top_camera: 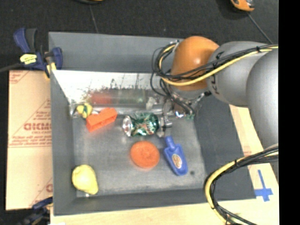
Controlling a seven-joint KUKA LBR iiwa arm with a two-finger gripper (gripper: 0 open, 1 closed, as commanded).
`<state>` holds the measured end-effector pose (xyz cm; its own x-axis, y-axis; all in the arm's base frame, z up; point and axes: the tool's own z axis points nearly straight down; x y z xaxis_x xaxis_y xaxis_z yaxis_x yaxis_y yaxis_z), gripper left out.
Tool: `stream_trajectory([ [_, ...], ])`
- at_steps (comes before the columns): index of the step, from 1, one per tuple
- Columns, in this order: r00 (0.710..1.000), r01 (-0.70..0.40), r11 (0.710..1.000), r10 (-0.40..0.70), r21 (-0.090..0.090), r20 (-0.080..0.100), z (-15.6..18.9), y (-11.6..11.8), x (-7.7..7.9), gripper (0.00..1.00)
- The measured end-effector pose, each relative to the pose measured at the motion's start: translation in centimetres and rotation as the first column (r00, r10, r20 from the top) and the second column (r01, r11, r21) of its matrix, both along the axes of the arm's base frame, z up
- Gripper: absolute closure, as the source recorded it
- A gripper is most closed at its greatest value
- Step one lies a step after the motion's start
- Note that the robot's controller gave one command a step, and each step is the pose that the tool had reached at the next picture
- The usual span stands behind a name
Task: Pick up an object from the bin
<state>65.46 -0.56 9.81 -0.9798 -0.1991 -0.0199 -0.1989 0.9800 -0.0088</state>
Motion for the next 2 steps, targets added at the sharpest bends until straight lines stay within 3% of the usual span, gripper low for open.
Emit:
stream_trajectory([
  [1, 0.982, -0.190, 0.982, 0.190, 0.003, 0.003, -2.61, 0.43, -0.07, 1.00],
  [2, 0.982, -0.190, 0.982, 0.190, 0.003, 0.003, -2.62, 0.43, -0.08, 1.00],
])
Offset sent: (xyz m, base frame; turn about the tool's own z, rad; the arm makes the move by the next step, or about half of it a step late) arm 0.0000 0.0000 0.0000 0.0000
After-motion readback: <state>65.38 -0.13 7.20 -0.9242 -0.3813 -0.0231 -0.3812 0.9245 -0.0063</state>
